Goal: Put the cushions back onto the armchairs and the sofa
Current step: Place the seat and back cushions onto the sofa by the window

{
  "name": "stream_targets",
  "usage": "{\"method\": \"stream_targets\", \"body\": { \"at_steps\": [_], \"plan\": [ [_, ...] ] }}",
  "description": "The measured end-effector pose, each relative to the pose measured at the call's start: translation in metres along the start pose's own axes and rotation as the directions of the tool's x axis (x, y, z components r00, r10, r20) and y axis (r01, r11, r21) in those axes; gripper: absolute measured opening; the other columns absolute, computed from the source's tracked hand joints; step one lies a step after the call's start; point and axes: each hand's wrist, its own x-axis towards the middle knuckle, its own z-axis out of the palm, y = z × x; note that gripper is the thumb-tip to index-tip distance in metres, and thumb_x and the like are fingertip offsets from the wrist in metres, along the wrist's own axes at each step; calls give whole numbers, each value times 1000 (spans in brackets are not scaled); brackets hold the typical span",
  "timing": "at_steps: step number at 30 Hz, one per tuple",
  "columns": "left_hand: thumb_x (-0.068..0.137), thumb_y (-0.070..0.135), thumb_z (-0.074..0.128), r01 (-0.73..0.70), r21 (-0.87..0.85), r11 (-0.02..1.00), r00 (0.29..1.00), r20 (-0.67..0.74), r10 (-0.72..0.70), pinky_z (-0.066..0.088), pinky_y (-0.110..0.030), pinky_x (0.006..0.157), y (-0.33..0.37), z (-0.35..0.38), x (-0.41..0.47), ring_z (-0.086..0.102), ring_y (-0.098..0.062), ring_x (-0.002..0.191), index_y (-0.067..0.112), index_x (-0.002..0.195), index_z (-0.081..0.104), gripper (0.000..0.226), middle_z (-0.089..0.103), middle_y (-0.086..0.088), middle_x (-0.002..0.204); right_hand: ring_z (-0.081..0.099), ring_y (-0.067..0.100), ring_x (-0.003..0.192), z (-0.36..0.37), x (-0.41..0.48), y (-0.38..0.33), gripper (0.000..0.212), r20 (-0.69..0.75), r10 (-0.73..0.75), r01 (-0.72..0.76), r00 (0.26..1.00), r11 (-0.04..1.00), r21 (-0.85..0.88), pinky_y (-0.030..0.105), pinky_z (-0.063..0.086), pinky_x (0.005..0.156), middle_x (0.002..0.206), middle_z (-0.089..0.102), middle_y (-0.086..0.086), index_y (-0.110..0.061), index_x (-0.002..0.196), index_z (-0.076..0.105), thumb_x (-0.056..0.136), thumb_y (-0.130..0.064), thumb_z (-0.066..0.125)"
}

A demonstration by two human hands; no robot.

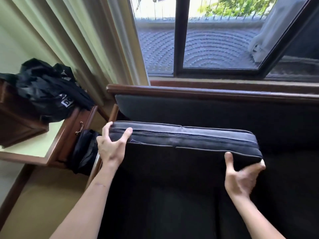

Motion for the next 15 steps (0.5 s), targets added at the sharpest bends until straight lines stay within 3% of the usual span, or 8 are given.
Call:
{"method": "stream_targets", "body": {
  "at_steps": [4,6,8,10,11,13,15],
  "plan": [
    [91,68,57,-121,376,919,983,175,57,40,-53,112,-4,-2,-18,50,-42,130,32,158,28,81,45,-22,141,44,37,136,-33,-13,2,118,79,9,0,997,994,-111,47,37,108,155,34,15,-20,153,15,64,-71,72],
    [90,71,37,-169,623,764,975,220,36,37,-61,112,8,7,-25,40,-48,137,20,160,16,90,34,-29,152,48,45,129,-46,-10,0,117,143,4,30,990,972,-233,57,39,107,152,35,21,-30,157,7,72,-53,84],
    [92,69,27,-294,729,618,942,330,59,21,-70,118,22,20,-31,18,-51,150,17,162,13,89,14,-28,165,55,50,115,-56,-4,0,120,225,4,83,974,922,-377,60,42,103,142,42,23,-40,157,-1,74,-39,86],
    [95,72,19,-488,696,526,855,503,128,0,-76,119,33,39,-38,-3,-47,158,21,165,14,86,5,-18,173,60,48,105,-64,7,-1,126,292,9,134,956,876,-464,57,47,98,132,46,18,-46,156,-8,72,-34,85],
    [94,77,16,-580,649,492,793,587,162,-7,-76,118,40,50,-44,-4,-43,159,24,165,15,89,9,-13,173,61,47,102,-68,15,-2,128,321,19,149,947,860,-488,55,50,94,130,48,15,-48,155,-11,70,-33,85],
    [87,90,15,-744,540,392,643,738,205,-8,-74,120,59,74,-66,10,-39,158,25,164,18,101,25,-11,168,62,43,104,-77,33,-3,132,391,51,176,919,835,-522,48,52,87,128,53,11,-50,154,-14,67,-30,84],
    [76,98,33,-868,421,264,481,847,228,6,-69,122,79,100,-97,31,-35,145,20,161,20,116,39,-10,154,62,37,110,-86,52,0,137,487,93,217,868,812,-541,44,52,89,128,58,7,-52,153,-14,62,-28,86]
  ]
}}
